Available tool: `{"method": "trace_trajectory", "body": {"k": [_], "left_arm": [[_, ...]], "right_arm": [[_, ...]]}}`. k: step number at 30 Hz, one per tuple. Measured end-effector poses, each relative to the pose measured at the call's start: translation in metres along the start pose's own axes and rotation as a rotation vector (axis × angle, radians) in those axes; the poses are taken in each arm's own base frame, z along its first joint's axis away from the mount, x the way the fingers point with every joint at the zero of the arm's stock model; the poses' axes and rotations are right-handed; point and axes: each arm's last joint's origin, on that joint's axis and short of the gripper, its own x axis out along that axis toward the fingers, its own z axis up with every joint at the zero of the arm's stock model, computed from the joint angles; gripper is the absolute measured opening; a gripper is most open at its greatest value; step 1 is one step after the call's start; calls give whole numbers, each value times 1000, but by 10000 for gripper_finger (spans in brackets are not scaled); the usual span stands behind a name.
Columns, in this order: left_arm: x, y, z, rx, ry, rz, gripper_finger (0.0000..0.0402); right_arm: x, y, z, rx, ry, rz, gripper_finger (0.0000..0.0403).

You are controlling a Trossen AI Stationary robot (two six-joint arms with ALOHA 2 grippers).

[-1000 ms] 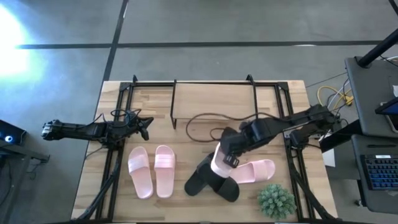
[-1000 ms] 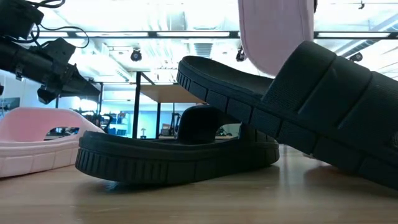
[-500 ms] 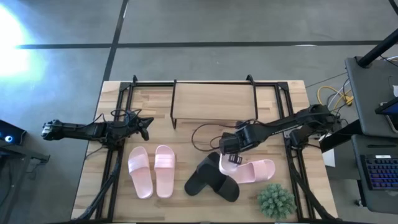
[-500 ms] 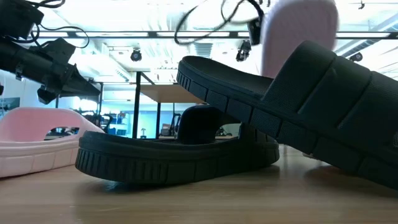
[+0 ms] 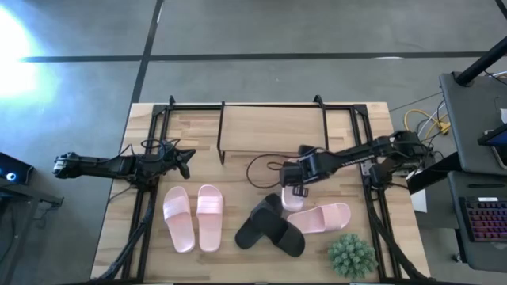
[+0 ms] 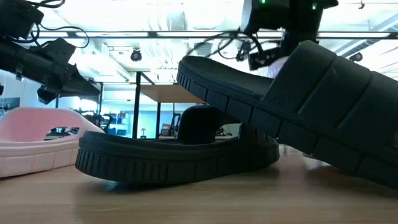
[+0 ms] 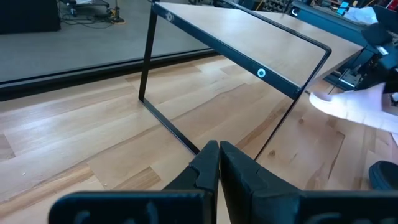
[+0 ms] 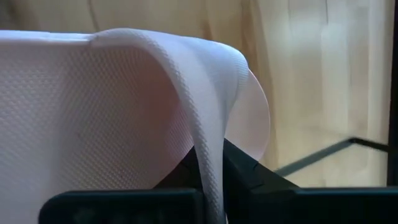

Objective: Pick and place slides into the shelf
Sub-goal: Put the pink slide under the shelf

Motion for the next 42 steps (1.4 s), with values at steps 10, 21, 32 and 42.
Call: {"method": "trace_trajectory", "body": {"k": [10, 21, 32, 42], "left_arm": [[0, 0, 0, 0, 0, 0, 0], [0, 0, 0, -1, 0, -1, 0], [0, 0, 0, 0, 0, -1, 0], [0, 0, 0, -1, 1, -3, 0]], "right_arm": [[14, -2, -6, -17, 6, -1, 117], [-19, -8, 19, 110, -51, 114, 200], [-50, -8, -3, 92, 303, 255, 201], [-64, 8, -24, 496, 549, 156, 201]]}}
